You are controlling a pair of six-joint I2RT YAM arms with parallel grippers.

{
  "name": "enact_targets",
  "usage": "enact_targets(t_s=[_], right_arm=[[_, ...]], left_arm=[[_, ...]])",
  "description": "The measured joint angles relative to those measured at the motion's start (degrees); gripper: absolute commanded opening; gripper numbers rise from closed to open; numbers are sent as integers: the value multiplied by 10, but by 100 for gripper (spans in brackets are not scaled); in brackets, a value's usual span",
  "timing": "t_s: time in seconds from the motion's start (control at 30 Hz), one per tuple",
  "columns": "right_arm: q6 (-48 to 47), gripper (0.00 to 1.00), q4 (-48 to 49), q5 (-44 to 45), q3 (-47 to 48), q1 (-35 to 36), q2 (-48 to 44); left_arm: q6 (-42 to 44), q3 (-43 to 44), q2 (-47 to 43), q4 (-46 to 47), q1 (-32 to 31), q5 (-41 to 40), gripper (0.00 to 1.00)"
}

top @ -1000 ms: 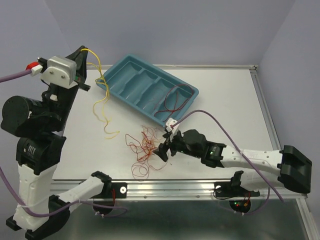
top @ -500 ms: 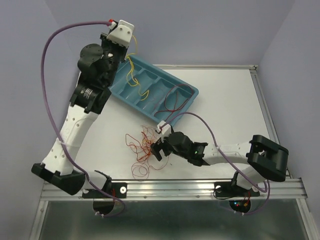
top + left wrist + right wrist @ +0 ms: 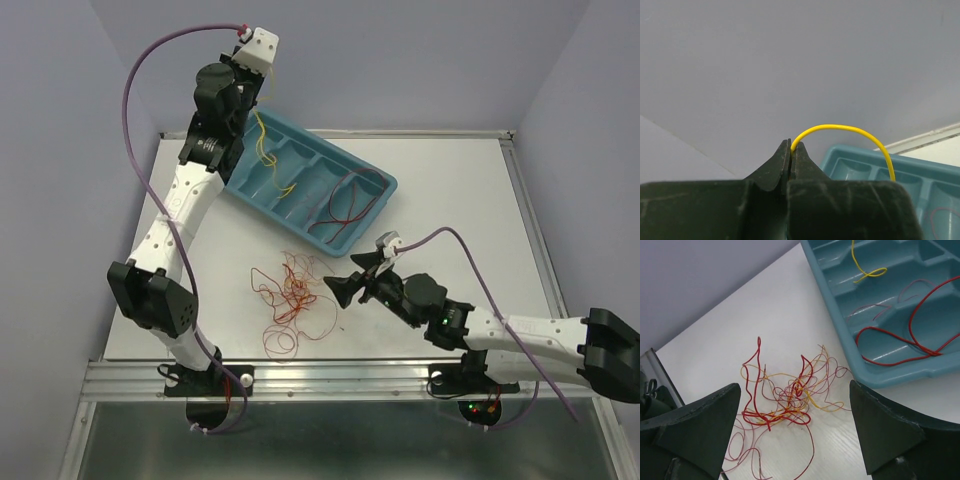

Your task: Untangle the cables

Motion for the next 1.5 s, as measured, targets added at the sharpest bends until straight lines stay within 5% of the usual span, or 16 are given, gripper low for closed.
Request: enact_targets(t_s=[0.67,1.2,1.5], right_arm=[[15,94,5,3,-14,0,-41],[19,94,7,-2,-22,0,-52],[20,94,9,-2,-23,0,-57]], left_arm=[[-45,165,70,6,54,82,0],[-46,35,82,31,67,118,0],[-52,-110,73,31,67,161,0]])
